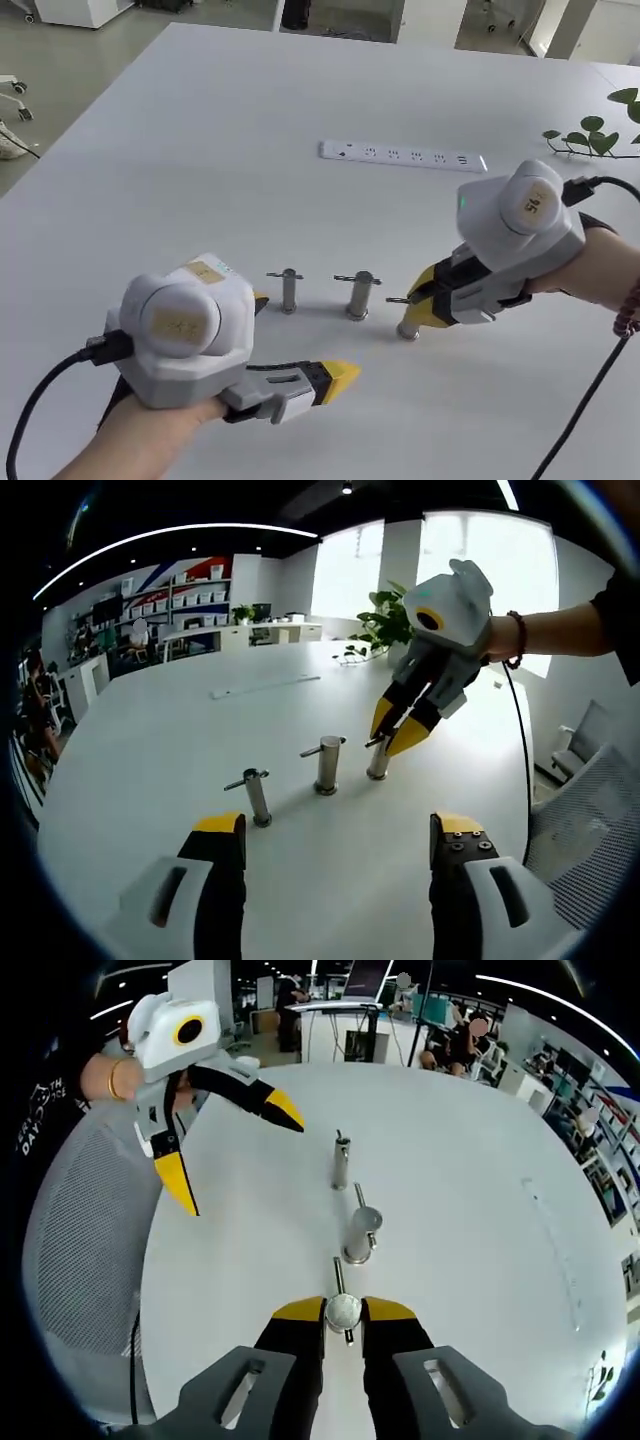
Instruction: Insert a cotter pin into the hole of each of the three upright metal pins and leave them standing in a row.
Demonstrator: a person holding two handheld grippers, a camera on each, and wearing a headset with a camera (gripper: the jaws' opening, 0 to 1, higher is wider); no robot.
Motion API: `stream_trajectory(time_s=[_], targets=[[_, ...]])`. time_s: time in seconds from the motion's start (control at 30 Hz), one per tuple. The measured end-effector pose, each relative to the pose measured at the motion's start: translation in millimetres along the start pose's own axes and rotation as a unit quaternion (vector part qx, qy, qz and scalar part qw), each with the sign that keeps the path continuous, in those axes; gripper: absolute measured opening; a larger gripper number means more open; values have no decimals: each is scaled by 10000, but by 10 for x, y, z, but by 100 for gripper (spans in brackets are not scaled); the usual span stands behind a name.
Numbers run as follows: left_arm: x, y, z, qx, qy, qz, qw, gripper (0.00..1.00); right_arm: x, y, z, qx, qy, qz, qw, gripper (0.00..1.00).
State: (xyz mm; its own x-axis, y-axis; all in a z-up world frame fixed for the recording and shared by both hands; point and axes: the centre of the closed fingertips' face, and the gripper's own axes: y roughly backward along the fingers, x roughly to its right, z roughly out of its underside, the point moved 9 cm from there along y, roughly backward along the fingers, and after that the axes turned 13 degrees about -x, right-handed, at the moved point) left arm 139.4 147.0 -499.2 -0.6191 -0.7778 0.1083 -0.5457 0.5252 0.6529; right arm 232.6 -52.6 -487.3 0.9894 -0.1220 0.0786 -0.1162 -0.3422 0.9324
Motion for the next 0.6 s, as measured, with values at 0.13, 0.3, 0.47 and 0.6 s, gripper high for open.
stream_trajectory(time_s=[0.13, 0.3, 0.47, 0.6], targets=[[-18, 30, -3, 85, 63, 27, 9999, 79, 44, 9, 11, -24, 26, 18, 10000, 8], [-46, 59, 4, 138, 81, -25, 9999, 83, 84, 18, 22, -39, 48, 25, 10000, 8], [-61, 89, -10, 235, -69, -97, 9997, 87, 117, 12, 33, -81, 101, 33, 9999, 8], [-77, 96, -14, 254, -61, -111, 9996, 89, 143, 7, 37, -88, 108, 10, 9999, 8]])
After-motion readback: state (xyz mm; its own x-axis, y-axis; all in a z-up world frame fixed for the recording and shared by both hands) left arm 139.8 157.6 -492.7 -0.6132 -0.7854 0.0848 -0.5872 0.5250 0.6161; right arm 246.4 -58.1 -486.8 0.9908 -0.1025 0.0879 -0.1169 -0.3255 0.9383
